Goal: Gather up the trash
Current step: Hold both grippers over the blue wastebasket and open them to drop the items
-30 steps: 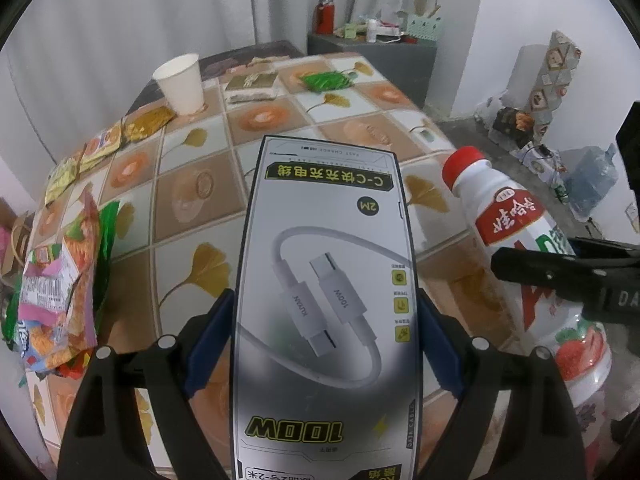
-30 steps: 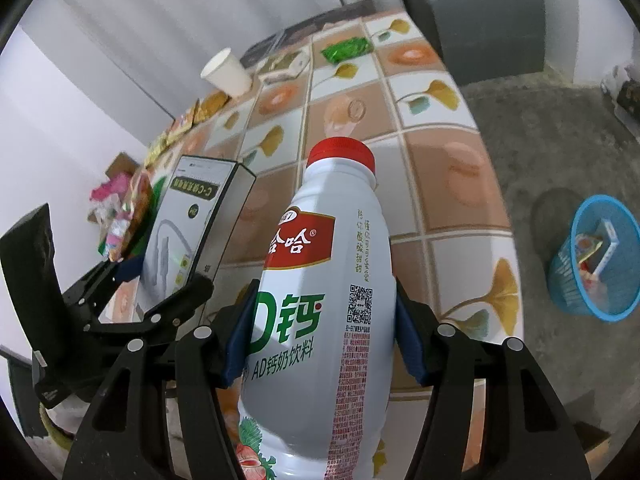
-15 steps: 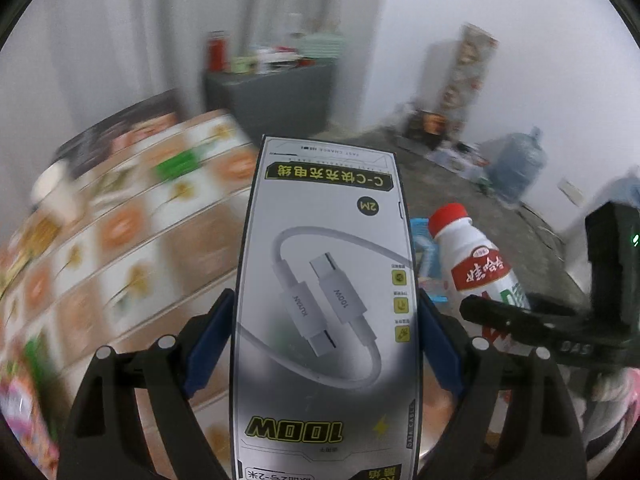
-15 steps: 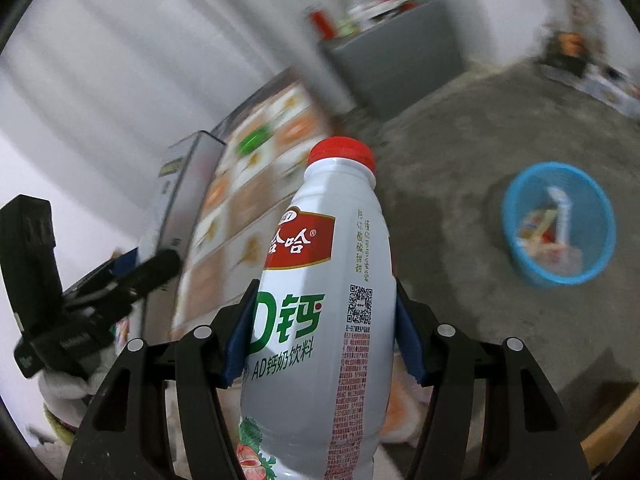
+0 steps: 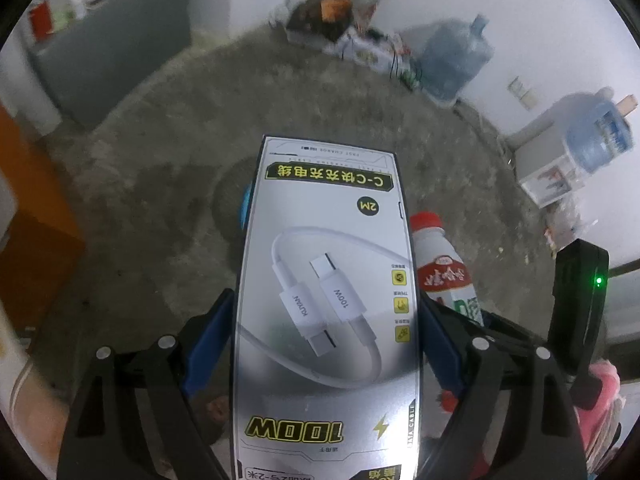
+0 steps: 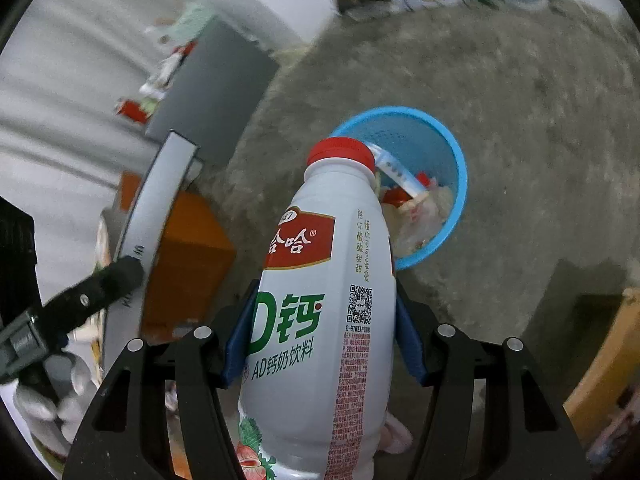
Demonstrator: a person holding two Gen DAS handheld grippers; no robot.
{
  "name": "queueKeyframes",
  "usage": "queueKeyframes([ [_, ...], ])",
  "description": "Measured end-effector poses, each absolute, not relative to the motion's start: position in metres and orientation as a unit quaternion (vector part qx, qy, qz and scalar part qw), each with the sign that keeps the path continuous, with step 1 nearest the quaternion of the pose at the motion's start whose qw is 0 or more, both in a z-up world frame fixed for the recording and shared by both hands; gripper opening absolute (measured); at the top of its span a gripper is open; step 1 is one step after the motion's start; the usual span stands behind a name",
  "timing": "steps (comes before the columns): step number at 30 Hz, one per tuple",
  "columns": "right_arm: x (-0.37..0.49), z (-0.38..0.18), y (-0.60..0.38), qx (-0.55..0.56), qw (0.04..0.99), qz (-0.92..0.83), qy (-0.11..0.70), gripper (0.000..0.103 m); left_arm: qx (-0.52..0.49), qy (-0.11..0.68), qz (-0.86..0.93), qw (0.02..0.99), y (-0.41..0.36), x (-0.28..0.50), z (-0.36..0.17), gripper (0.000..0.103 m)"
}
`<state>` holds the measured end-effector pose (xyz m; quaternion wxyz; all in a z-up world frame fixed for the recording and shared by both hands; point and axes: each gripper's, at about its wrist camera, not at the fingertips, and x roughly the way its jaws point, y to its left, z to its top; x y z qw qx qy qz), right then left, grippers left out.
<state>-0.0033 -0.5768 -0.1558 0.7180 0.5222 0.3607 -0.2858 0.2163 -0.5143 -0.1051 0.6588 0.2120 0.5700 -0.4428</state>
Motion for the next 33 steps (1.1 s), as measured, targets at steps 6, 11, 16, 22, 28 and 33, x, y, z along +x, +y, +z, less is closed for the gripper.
queueKeyframes([
  [6, 0.007, -0.207, -0.638, 0.584, 0.668, -0.326, 0.326, 0.061, 0.236, 0.603, -0.421, 0.636, -0.58, 0.235, -0.165, 0.085],
  [11, 0.01, -0.231, -0.654, 0.597, 0.656, -0.339, 0.314, 0.064, 0.216, 0.622, -0.407, 0.633, -0.6, 0.24, -0.191, 0.085],
  [16, -0.002, -0.225, -0.646, 0.591, 0.663, -0.341, 0.307, 0.064, 0.206, 0.619, -0.414, 0.635, -0.599, 0.237, -0.193, 0.087],
  [22, -0.02, -0.214, -0.636, 0.586, 0.671, -0.346, 0.294, 0.064, 0.17, 0.613, -0.417, 0.649, -0.602, 0.241, -0.18, 0.087],
  [28, -0.041, -0.2, -0.625, 0.574, 0.683, -0.356, 0.277, 0.064, 0.145, 0.585, -0.435, 0.669, -0.587, 0.238, -0.142, 0.087],
  [33, -0.055, -0.176, -0.599, 0.55, 0.708, -0.354, 0.267, 0.064, 0.125, 0.53, -0.467, 0.696, -0.541, 0.233, -0.079, 0.087],
])
